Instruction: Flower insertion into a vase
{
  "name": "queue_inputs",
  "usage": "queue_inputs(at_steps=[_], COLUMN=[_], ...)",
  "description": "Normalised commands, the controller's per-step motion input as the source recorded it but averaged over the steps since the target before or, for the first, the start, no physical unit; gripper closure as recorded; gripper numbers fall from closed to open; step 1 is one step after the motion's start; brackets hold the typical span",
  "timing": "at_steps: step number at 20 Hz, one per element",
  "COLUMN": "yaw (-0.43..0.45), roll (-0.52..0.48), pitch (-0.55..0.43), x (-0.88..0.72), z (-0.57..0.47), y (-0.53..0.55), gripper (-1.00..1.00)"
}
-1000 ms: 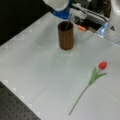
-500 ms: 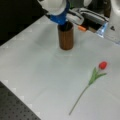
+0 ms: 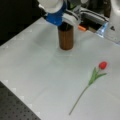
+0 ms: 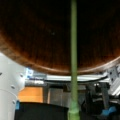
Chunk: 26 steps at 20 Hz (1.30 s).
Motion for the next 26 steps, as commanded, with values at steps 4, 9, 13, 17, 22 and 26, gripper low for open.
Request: queue_inputs(at_steps=[4,9,13,17,22,26], yaw=[0.046,0.055,-0.048,-0.081,-0.058,-0.040], roll=[-0.030,0.034,0.086,0.157,0.113,0.066], pitch=[-0.453,-0.499,-0.487,-0.447,-0.321,-0.163], x=[0.35,0.16,0.16,0.09,-0.03,-0.10], z=[0.11,0.09,0.08,-0.01,-0.13,-0.06], y=[0.02,0.13,0.33,0.45,0.36,0.39], gripper=[-1.00,-1.00,-1.00,-1.00,-1.00,-1.00])
